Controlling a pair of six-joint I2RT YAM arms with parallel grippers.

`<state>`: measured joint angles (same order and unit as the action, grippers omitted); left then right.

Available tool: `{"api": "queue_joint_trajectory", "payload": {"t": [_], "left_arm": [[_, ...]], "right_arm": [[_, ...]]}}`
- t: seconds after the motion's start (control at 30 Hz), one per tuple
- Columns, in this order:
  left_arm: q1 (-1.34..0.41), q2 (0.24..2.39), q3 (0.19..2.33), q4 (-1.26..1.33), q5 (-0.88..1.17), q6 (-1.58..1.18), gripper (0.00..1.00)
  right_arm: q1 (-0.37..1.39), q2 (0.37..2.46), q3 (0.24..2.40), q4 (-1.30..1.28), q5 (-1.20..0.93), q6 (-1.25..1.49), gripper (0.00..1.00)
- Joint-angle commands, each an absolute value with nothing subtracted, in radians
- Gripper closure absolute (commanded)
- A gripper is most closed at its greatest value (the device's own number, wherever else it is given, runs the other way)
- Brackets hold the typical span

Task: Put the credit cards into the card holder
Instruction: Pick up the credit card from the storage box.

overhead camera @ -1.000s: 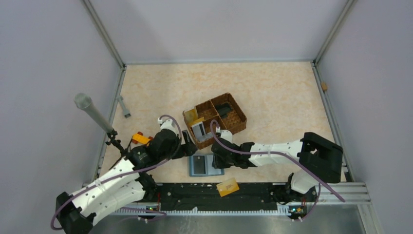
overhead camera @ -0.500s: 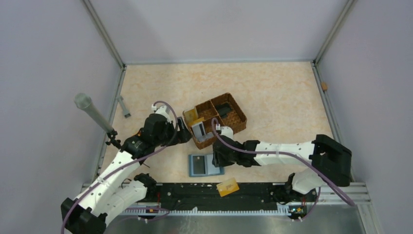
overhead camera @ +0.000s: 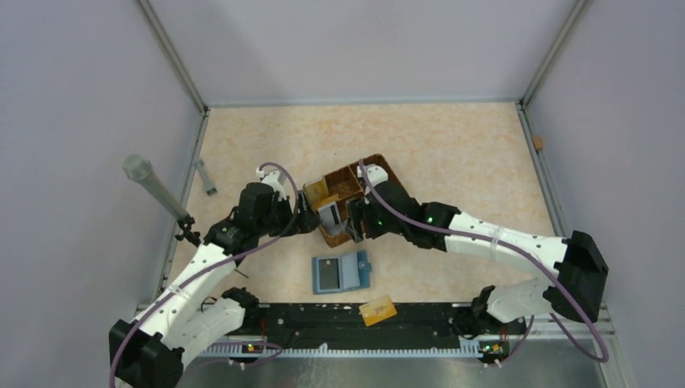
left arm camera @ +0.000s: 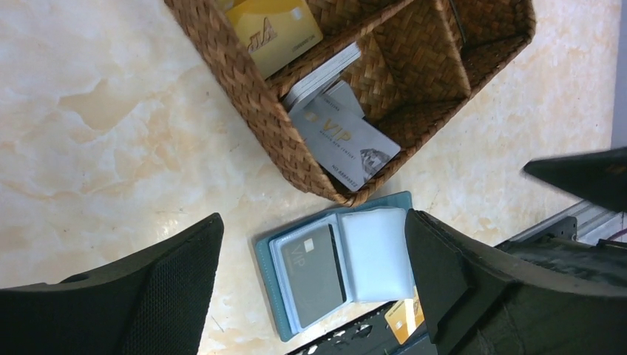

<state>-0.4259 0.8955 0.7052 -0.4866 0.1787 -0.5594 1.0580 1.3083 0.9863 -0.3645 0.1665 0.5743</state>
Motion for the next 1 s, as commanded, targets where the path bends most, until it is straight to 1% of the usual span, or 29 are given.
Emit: {"api": "queue_joint_trajectory", "payload": {"t": [0.0,0.17,0.37,0.6,0.73,0.97], "left_arm": [[-0.415,0.831,0.616,-0.399,0.176,-0.613,0.06],[-0.368,0.809,0.586,-0.435,0.103,-0.626,0.04],[-0.278,0.783,0.552,-0.430,0.076,-0.652,0.04],[-0.279,0.786,0.479,-0.377,0.224,-0.664,0.07],[-0.278,0.805,0.459,-0.383,0.285,-0.656,0.07],[-0.278,0.789,0.444,-0.389,0.248,-0.656,0.07]], "right_arm": [[1.013,1.361,1.102,-0.319,0.155,0.274,0.34],[0.946,1.494,1.179,-0.218,0.113,0.068,0.28],[0.922,1.577,1.170,-0.050,0.014,-0.191,0.25],[0.923,1.645,1.125,0.100,-0.082,-0.409,0.25],[0.923,1.707,1.174,0.049,-0.124,-0.468,0.25],[0.922,1.780,1.205,0.023,-0.138,-0.518,0.26]]}}
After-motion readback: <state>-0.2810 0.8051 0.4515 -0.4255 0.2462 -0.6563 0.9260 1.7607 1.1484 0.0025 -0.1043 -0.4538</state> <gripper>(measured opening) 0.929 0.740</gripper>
